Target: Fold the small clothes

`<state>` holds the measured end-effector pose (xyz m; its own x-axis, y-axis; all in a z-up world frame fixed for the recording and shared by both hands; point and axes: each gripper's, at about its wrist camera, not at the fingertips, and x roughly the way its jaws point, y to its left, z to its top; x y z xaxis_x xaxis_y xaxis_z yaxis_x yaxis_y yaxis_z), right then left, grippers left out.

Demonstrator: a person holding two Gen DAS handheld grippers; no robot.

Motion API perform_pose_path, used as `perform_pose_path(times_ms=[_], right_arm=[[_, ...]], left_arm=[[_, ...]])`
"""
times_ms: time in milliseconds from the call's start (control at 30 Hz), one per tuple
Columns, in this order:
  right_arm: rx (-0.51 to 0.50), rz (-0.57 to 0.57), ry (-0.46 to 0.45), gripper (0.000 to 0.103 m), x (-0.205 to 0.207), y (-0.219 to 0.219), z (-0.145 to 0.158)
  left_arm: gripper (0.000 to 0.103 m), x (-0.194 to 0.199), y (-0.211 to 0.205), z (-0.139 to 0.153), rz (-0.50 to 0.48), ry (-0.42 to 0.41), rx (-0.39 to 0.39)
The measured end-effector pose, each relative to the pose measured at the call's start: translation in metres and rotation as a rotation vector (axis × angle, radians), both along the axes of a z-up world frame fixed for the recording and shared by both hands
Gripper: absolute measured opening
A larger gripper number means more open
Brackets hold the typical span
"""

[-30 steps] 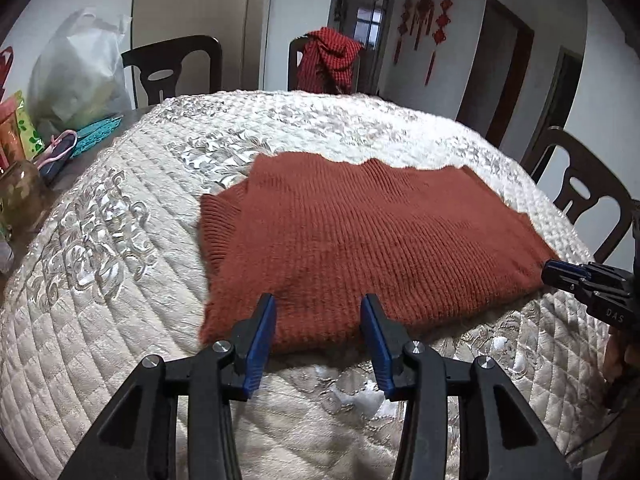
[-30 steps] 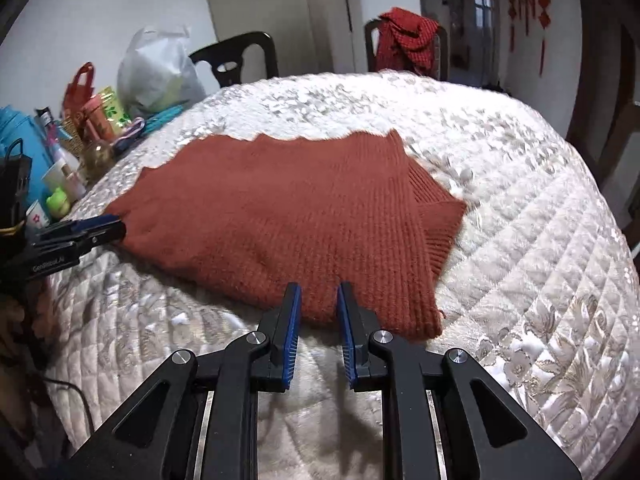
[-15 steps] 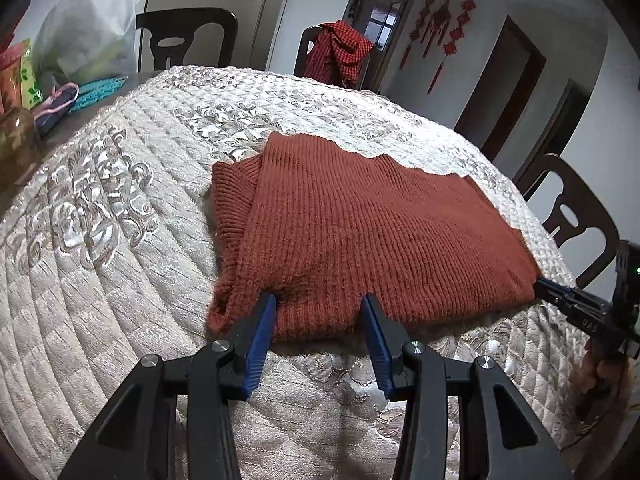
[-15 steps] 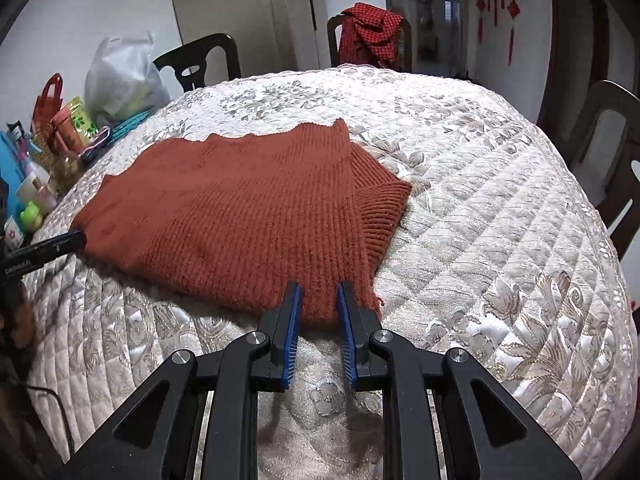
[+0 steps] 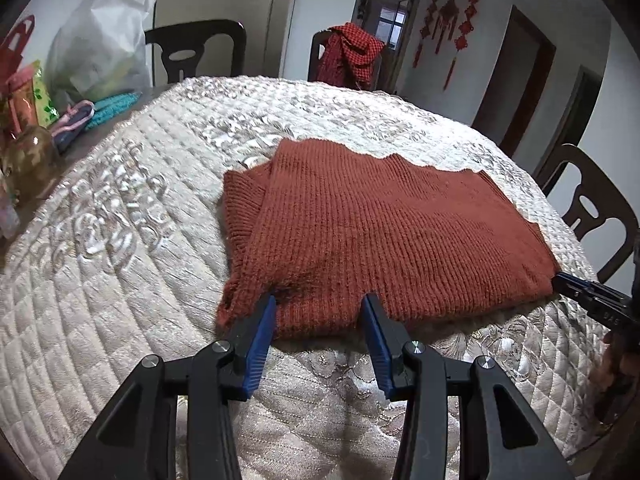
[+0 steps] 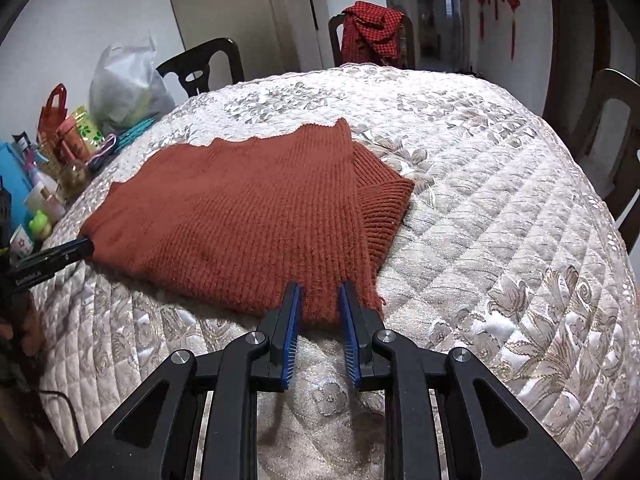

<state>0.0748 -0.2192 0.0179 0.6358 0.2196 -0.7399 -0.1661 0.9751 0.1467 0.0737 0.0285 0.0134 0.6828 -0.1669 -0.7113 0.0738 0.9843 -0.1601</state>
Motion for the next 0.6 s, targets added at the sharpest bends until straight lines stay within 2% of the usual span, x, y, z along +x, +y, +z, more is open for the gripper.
perform_pose_path(times_ms=[167,267,367,600], right_arm=[[0.011,-0.006,-0.035,0.021,-0.008,0.002,0.007],[0.012,-0.018,-0.044,0.021,-0.007,0.001,0.009],[0.004,-0.025,-0.016,0.021,-0.002,0.000,0.003],[0.017,-0.023,0.002,0.021,0.001,-0.002,0.000]], left_arm=[[0.047,0.003,0.004,0.007,0.021,-0.026,0.014],[0.047,0.007,0.007,0.003,0.029,-0.013,0.018],[0.047,0.010,0.006,-0.005,0.025,0.019,0.018],[0.047,0.009,0.006,-0.005,0.025,0.018,0.013]])
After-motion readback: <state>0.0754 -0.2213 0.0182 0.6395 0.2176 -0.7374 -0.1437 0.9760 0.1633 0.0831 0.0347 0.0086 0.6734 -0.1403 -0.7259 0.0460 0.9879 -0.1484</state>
